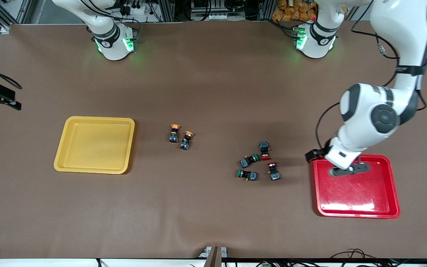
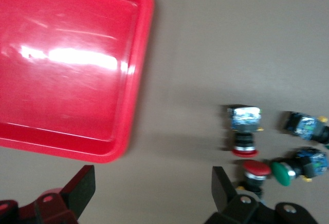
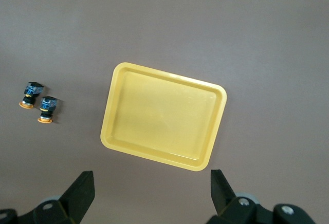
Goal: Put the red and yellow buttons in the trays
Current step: 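Move the left gripper to the red buttons while the right gripper advances, then grasp a red button with the left gripper while the right gripper reaches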
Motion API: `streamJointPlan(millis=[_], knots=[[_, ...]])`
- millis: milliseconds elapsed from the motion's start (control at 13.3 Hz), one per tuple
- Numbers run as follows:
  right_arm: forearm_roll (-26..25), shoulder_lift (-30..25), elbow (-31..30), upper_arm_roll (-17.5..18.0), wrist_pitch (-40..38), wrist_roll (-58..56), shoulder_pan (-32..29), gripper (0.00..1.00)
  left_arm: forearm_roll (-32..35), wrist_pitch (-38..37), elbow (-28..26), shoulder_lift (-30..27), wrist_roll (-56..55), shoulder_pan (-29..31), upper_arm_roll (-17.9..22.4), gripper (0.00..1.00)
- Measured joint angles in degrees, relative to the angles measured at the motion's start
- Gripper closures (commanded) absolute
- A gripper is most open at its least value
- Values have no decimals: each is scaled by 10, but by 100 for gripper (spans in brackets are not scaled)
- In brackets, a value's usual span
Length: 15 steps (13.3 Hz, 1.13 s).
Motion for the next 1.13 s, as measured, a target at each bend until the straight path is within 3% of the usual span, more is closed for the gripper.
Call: streamJointPlan(millis=[377,754,1131], knots=[[0,19,-16,3,13,72,72,0,0,109,-8,86,-67,-64,26,0],[1,38,-20,6,14,191,192,0,0,121,44,148,-160,-117,28,0],[16,123,-28,6,93,302,256,0,0,163,79,200,-167,-151,64,0]])
